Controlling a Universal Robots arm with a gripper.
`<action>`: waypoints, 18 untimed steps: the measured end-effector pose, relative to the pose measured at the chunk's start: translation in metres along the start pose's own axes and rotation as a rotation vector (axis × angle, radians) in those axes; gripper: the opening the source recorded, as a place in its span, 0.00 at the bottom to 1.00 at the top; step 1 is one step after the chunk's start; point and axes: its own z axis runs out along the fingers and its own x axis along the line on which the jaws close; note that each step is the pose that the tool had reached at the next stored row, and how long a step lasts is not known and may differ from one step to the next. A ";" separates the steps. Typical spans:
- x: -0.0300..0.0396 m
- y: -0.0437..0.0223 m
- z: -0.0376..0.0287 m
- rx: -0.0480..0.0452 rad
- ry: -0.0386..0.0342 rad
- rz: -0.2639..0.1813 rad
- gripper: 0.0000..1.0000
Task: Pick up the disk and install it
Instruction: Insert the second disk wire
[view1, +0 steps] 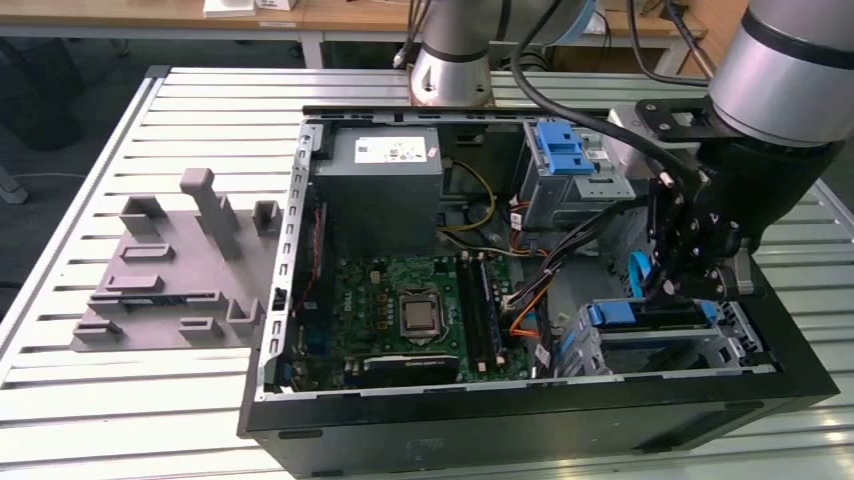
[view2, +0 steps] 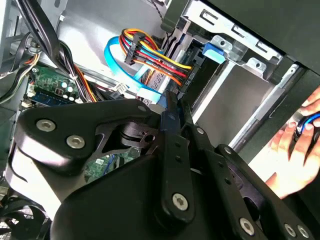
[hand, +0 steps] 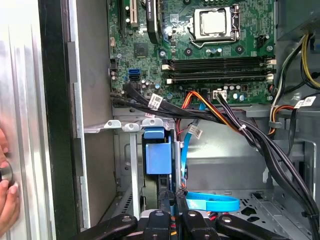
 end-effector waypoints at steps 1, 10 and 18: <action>0.0013 0.0001 0.0003 0.0019 -0.0049 0.000 0.16; 0.0057 0.0004 0.0012 0.0055 -0.0217 0.001 0.16; 0.0071 -0.0009 0.0014 0.0052 -0.0265 0.002 0.16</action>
